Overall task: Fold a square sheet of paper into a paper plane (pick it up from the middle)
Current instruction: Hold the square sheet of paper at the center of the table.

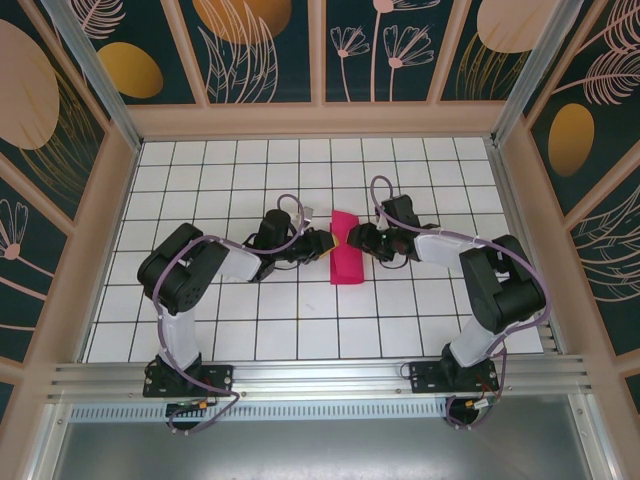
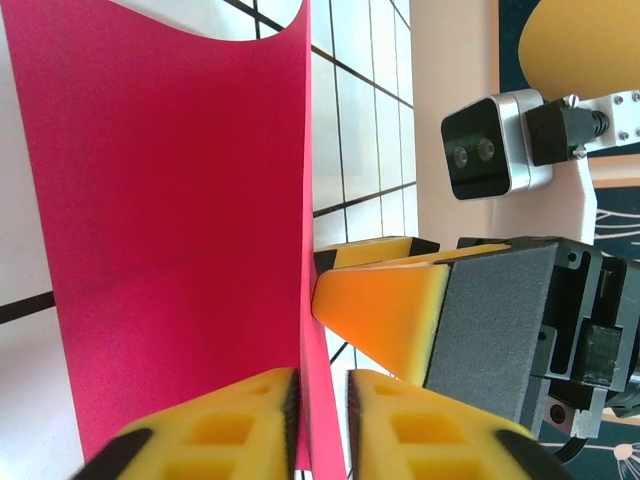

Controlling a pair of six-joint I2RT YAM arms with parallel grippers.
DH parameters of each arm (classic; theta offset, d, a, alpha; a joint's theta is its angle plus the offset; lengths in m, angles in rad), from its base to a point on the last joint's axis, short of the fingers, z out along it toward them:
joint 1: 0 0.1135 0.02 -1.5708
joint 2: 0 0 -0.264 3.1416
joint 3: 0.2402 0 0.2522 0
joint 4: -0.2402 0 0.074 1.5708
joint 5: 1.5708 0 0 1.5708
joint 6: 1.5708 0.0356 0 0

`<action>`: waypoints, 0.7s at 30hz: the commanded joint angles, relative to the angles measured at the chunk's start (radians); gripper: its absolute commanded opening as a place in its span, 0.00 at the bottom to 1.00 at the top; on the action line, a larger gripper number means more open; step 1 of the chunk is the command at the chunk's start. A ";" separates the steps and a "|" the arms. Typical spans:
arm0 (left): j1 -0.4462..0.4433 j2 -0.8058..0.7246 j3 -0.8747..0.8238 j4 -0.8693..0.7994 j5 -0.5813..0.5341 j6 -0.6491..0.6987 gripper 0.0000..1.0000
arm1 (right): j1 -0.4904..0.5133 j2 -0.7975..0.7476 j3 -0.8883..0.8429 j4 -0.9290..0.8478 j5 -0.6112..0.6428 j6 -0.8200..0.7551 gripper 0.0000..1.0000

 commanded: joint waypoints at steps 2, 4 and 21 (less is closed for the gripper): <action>-0.006 0.017 0.031 0.041 0.004 0.009 0.08 | -0.024 -0.061 -0.018 0.003 -0.009 0.009 0.60; -0.008 0.020 0.038 0.041 0.007 0.011 0.03 | -0.043 -0.095 -0.029 0.003 -0.001 0.001 0.60; -0.063 0.054 0.161 -0.297 -0.157 0.084 0.00 | -0.116 -0.114 -0.063 -0.011 -0.065 -0.068 0.58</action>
